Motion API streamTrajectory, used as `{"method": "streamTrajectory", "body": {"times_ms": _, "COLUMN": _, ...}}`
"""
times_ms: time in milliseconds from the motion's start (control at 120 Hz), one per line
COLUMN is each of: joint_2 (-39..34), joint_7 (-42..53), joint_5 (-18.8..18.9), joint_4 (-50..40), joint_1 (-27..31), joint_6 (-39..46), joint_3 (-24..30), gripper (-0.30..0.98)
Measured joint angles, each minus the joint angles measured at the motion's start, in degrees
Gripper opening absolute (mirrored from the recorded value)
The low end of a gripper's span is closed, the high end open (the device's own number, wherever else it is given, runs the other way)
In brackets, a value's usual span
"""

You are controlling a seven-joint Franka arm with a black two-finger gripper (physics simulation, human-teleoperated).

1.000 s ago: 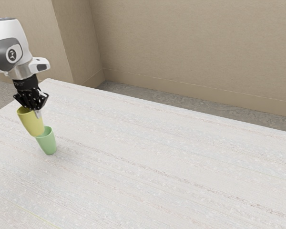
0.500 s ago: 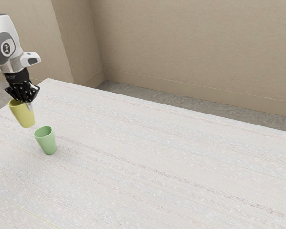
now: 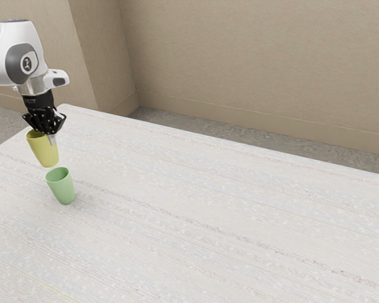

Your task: Place the right cup onto the left cup

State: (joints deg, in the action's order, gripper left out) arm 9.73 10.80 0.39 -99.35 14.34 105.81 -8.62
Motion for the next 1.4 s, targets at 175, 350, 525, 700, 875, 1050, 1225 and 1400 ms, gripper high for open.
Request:
{"method": "streamTrajectory", "body": {"times_ms": 175, "joint_2": 1.09, "joint_7": 0.34, "joint_5": 0.21, "joint_4": 0.34, "joint_1": 0.06, "joint_6": -0.02, "joint_3": -0.14, "gripper": -0.10}}
{"method": "streamTrajectory", "body": {"times_ms": 350, "joint_2": 2.24, "joint_7": 0.76, "joint_5": 0.23, "joint_4": 0.36, "joint_1": 0.16, "joint_6": 0.28, "joint_3": -0.56, "gripper": -0.10}}
{"method": "streamTrajectory", "body": {"times_ms": 525, "joint_2": 2.96, "joint_7": 1.10, "joint_5": 0.25, "joint_4": 0.38, "joint_1": 0.16, "joint_6": 0.45, "joint_3": -0.69, "gripper": -0.10}}
{"method": "streamTrajectory", "body": {"times_ms": 700, "joint_2": 3.96, "joint_7": 1.34, "joint_5": 0.29, "joint_4": 2.58, "joint_1": 0.10, "joint_6": 0.43, "joint_3": -0.69, "gripper": -0.10}}
{"method": "streamTrajectory", "body": {"times_ms": 875, "joint_2": 4.79, "joint_7": 1.52, "joint_5": 0.32, "joint_4": 3.64, "joint_1": 0.00, "joint_6": 0.20, "joint_3": -0.67, "gripper": -0.10}}
{"method": "streamTrajectory", "body": {"times_ms": 1050, "joint_2": 5.61, "joint_7": 1.64, "joint_5": 0.27, "joint_4": 3.69, "joint_1": -0.03, "joint_6": 0.32, "joint_3": -0.61, "gripper": -0.10}}
{"method": "streamTrajectory", "body": {"times_ms": 1225, "joint_2": 6.26, "joint_7": 1.72, "joint_5": 0.26, "joint_4": 3.57, "joint_1": -0.03, "joint_6": 0.57, "joint_3": -0.61, "gripper": -0.10}}
{"method": "streamTrajectory", "body": {"times_ms": 1400, "joint_2": 7.04, "joint_7": 1.77, "joint_5": 0.26, "joint_4": 3.52, "joint_1": -0.11, "joint_6": 0.81, "joint_3": -0.61, "gripper": -0.10}}
